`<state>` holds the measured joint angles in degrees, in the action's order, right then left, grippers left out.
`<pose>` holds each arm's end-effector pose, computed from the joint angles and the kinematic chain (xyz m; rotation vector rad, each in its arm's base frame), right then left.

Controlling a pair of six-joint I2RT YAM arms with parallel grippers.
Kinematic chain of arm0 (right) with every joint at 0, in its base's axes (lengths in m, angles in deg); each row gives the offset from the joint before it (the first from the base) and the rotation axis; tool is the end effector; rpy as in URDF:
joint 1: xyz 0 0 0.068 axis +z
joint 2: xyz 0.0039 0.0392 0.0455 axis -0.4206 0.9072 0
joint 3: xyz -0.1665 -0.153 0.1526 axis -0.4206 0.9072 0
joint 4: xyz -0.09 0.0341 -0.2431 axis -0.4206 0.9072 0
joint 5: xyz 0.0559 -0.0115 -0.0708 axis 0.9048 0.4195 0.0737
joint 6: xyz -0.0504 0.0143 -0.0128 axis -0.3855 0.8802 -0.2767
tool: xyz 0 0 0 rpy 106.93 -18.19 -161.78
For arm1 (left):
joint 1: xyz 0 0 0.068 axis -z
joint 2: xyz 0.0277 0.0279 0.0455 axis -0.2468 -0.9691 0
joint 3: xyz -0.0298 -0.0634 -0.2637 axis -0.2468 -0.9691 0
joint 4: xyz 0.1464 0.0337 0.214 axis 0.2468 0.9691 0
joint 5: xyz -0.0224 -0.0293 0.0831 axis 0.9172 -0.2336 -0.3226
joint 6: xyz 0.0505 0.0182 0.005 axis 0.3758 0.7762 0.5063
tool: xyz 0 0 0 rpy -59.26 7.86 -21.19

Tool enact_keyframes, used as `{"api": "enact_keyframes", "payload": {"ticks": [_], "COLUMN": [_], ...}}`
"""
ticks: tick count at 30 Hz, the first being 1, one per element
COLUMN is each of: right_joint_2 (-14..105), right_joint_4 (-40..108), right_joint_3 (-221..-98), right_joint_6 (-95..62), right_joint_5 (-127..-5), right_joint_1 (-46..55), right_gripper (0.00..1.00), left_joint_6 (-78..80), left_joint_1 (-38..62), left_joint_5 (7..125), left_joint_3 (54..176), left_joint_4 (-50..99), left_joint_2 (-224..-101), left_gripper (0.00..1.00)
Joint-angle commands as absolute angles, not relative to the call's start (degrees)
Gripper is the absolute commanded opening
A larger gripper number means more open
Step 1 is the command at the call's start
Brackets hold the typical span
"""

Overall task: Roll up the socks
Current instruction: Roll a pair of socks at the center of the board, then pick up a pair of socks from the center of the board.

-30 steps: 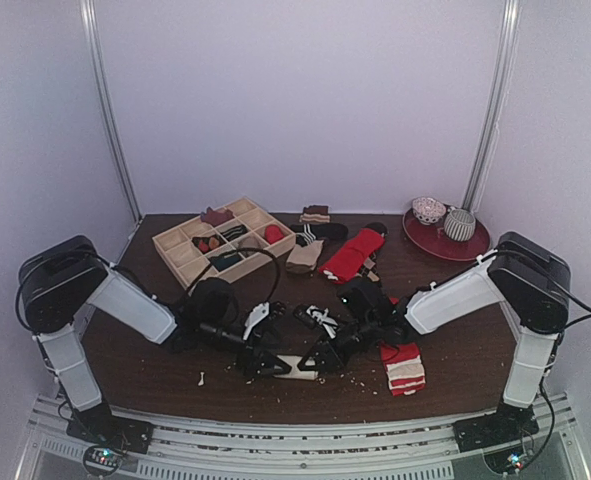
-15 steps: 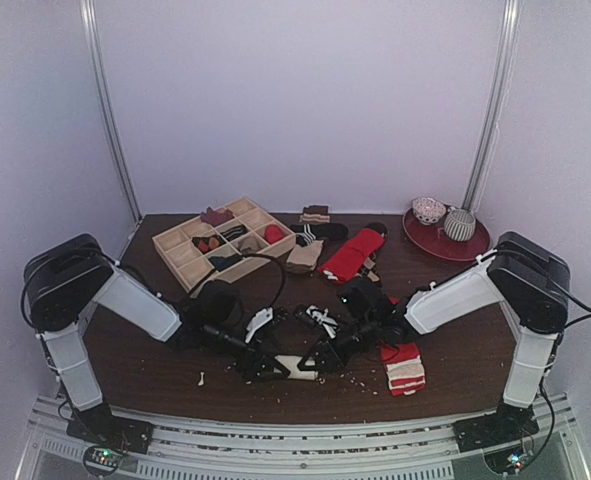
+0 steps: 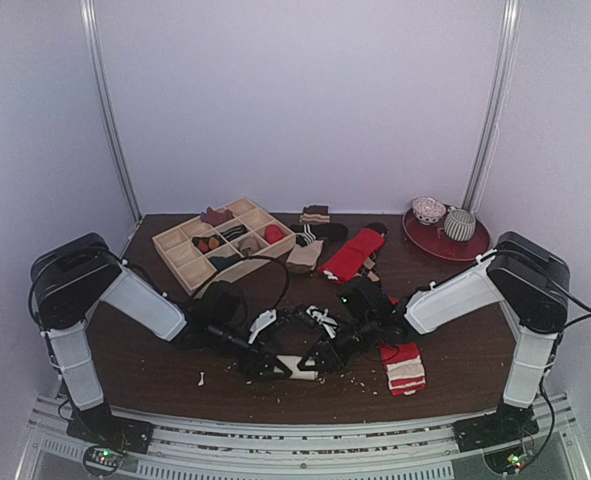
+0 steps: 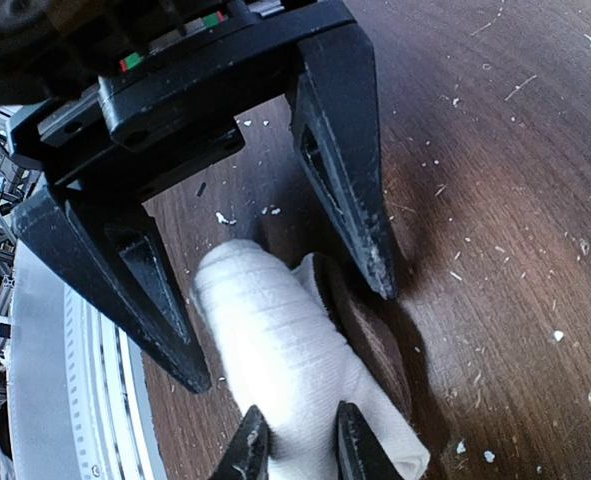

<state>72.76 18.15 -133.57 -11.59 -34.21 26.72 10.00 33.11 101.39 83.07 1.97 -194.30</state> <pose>0.2029 0.2925 0.1179 -1.2058 2.1928 1.3224 0.2006 -0.2546 0.0971 1.2921 2.0360 -1.3109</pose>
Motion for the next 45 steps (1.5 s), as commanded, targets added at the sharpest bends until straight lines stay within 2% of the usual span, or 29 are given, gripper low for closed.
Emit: {"api": "enact_keyframes", "payload": {"ticks": [1, 9, 15, 22, 23, 25, 27, 32, 39, 45], "right_joint_2": [79.8, 79.8, 80.4, 80.6, 80.7, 80.7, 80.1, 74.9, 58.3, 47.0], "right_joint_4": [33.5, 33.7, 33.9, 34.1, 34.1, 34.2, 33.5, 29.8, 21.7, 17.7], "right_joint_3": [-129.5, -129.4, -129.6, -130.1, -130.2, -130.4, -130.8, -132.4, -131.7, -128.0], "right_joint_6": [-12.3, -12.4, -12.5, -12.3, -12.3, -12.3, -11.7, -9.1, -4.1, -1.2], "right_joint_5": [-44.1, -44.5, -44.7, -45.0, -45.0, -45.2, -45.0, -43.0, -43.5, -44.6], "right_joint_1": [26.7, 26.7, 26.7, 26.8, 26.7, 26.8, 26.7, 26.0, 20.6, 17.0], "right_gripper": [0.2, 0.2, 0.2, 0.2, 0.2, 0.2, 0.21, 0.33, 0.5, 0.53], "left_joint_6": [11.9, 14.6, 15.2, 13.9, 13.6, 12.8, 12.0, 9.0, 4.5, 2.3], "left_joint_1": [34.2, 34.8, 35.0, 35.3, 35.3, 35.3, 35.3, 35.2, 33.3, 29.0], "left_joint_5": [100.4, 93.3, 92.9, 96.6, 97.1, 97.3, 96.7, 88.2, 81.5, 78.6], "left_joint_3": [85.2, 86.7, 86.1, 84.1, 83.6, 82.6, 81.7, 79.7, 80.0, 84.1], "left_joint_4": [3.8, 9.5, 9.2, 3.9, 2.8, 0.6, -0.8, -3.6, -3.6, 0.8], "left_joint_2": [-195.2, -195.4, -195.4, -197.1, -197.1, -197.1, -197.1, -195.8, -191.7, -185.6], "left_gripper": [0.67, 0.66, 0.55, 0.29, 0.22, 0.0, 0.0, 0.0, 0.0, 0.0]}}
